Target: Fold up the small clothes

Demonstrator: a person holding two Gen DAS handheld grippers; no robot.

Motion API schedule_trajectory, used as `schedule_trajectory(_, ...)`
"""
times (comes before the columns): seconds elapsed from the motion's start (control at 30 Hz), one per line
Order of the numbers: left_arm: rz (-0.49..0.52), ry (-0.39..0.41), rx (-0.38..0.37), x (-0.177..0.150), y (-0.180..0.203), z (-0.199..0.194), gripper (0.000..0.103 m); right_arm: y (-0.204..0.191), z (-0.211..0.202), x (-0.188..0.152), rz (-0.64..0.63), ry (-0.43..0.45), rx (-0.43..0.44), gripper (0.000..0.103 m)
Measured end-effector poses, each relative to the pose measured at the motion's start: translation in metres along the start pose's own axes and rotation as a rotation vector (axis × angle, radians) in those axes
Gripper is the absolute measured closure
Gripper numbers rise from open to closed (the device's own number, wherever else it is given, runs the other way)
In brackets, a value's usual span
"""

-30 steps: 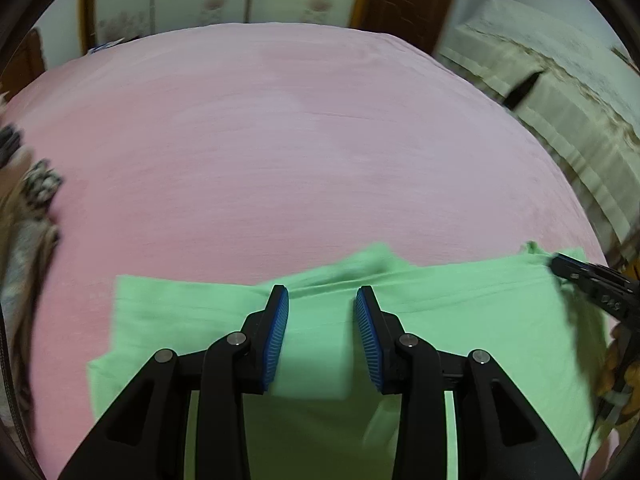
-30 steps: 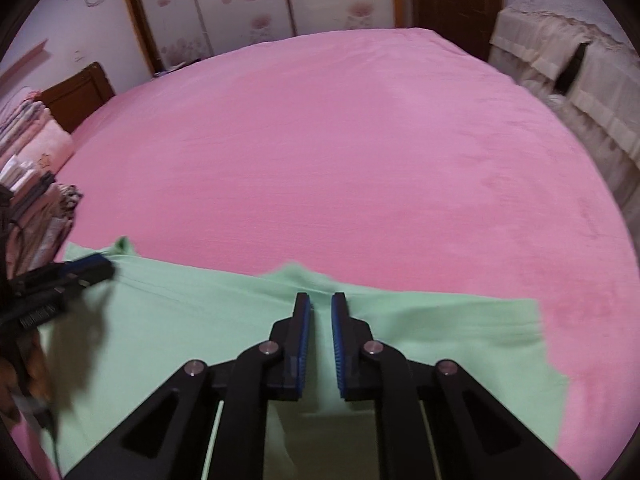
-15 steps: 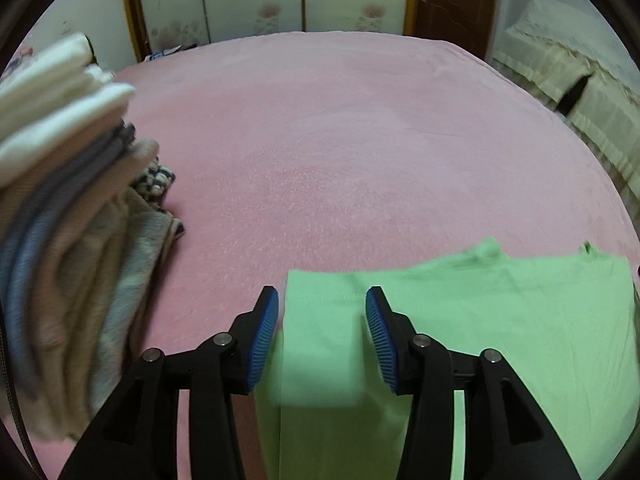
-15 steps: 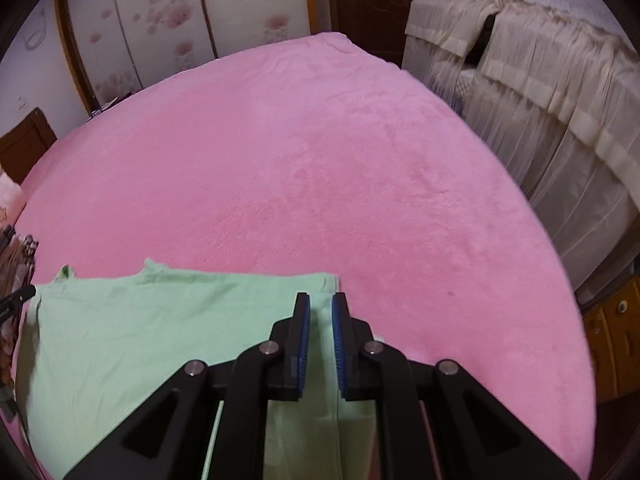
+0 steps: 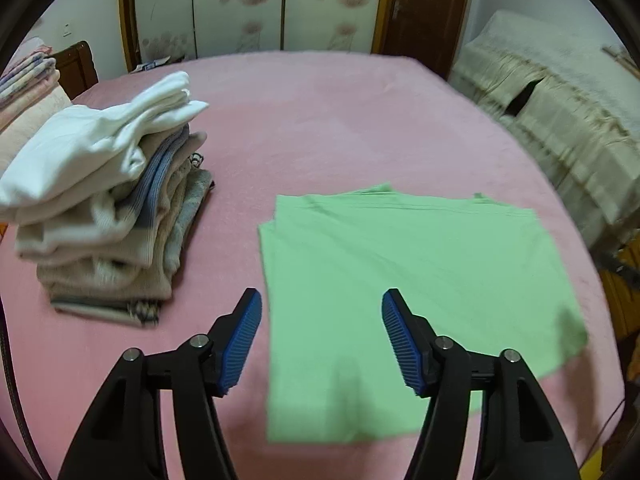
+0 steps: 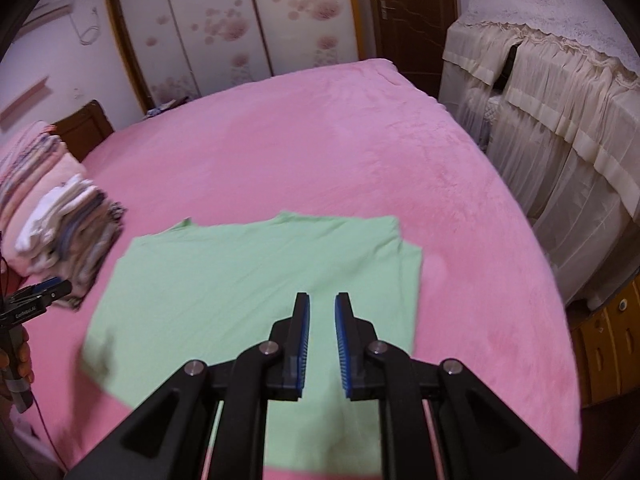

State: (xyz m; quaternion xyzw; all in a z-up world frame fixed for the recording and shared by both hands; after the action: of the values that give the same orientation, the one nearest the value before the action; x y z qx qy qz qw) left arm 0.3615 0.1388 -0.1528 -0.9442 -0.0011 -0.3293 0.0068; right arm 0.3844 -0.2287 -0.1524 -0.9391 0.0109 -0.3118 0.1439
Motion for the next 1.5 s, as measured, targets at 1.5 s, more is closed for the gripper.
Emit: schedule_trajectory(1.5,-0.184,-0.106,0.033,-0.117,0.002,0.015,0.03,0.057,0.007,-0.115,0.094,-0.025,-0.1,0.103)
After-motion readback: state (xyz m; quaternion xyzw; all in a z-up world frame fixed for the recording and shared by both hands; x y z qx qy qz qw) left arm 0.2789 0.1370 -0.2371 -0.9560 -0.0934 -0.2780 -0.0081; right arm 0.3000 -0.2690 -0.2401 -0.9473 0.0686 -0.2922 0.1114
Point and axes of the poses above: each gripper's, at about its wrist camera, not at the fingertips, and z roughly the way its jaws point, y to its right, x to its top, the point moved 4 cm from there along z, roughly the way its jaws point, and after that the axes turned 7 degrees about z, right-handed, at the moved point
